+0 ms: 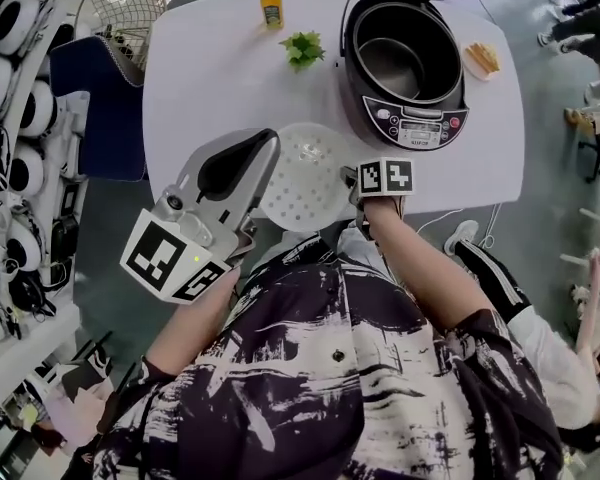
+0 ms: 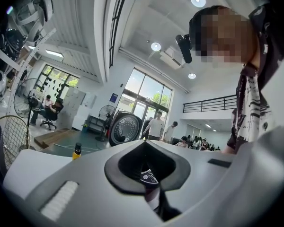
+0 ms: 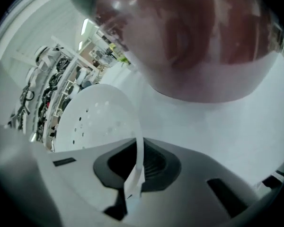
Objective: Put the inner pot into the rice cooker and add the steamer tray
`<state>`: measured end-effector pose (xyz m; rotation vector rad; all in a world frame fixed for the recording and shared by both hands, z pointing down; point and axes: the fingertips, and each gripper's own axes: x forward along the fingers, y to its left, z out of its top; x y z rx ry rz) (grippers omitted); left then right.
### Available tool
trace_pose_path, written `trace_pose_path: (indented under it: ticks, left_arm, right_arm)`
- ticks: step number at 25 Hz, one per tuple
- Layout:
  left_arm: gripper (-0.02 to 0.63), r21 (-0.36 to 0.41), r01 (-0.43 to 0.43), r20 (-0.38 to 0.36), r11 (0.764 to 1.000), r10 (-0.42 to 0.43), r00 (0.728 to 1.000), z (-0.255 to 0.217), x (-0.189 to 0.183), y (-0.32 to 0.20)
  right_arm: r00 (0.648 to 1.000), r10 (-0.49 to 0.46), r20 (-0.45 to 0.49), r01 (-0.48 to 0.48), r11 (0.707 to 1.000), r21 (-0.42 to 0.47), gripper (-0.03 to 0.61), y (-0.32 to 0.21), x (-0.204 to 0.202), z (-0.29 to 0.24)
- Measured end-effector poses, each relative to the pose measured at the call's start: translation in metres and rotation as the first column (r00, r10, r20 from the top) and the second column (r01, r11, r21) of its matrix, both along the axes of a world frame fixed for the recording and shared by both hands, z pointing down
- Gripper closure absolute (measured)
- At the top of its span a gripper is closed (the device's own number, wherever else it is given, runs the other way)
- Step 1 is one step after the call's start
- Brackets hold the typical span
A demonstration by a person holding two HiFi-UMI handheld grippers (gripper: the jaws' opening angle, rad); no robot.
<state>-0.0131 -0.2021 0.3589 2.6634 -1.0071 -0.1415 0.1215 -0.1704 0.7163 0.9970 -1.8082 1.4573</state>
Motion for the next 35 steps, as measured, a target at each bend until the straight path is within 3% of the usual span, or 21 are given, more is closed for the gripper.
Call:
trace_pose_path:
  ticks: [4,7,13,19,22,26,35]
  left_arm:
    - [0.609,0.051,-0.010,0.018,0.999,0.009,1.000,-0.015,0.007,0.000]
    - [0.609,0.120,-0.017,0.054,0.993,0.011,0.998,-0.034,0.013,-0.001]
    - [0.609,0.211,-0.042,0.068,0.977,0.028,0.997,-0.065,0.037,-0.006]
    - [0.609,0.218,-0.088,0.063,0.972,0.075,0.995,-0.073,0.074,-0.002]
    - [0.609,0.218,-0.108,0.061,0.970,0.097,0.993,-0.073,0.092,-0.001]
    - [0.609,0.211,-0.105,0.063,0.972,0.093,0.994,-0.073,0.105,0.002]
    - [0.609,0.187,-0.028,0.070,0.982,0.015,0.997,-0.067,0.097,0.003]
  right_arm:
    - [0.992,-0.089,0.088,0.081,0.992,0.094,0.577,0.008,-0.009,-0.060]
    - [0.987,-0.100,0.128,0.077,0.981,0.176,0.577,0.003,0.009,-0.110]
    - [0.990,-0.057,0.129,0.014,0.949,0.315,0.578,-0.029,0.081,-0.200]
    - [0.998,0.002,0.059,-0.027,0.908,0.418,0.578,-0.107,0.160,-0.258]
    - [0.999,0.032,0.007,-0.032,0.898,0.440,0.577,-0.161,0.184,-0.262]
    - [0.996,0.056,-0.069,-0.021,0.906,0.423,0.577,-0.218,0.199,-0.248]
    - [0.969,0.087,-0.232,-0.007,0.946,0.324,0.577,-0.261,0.209,-0.184]
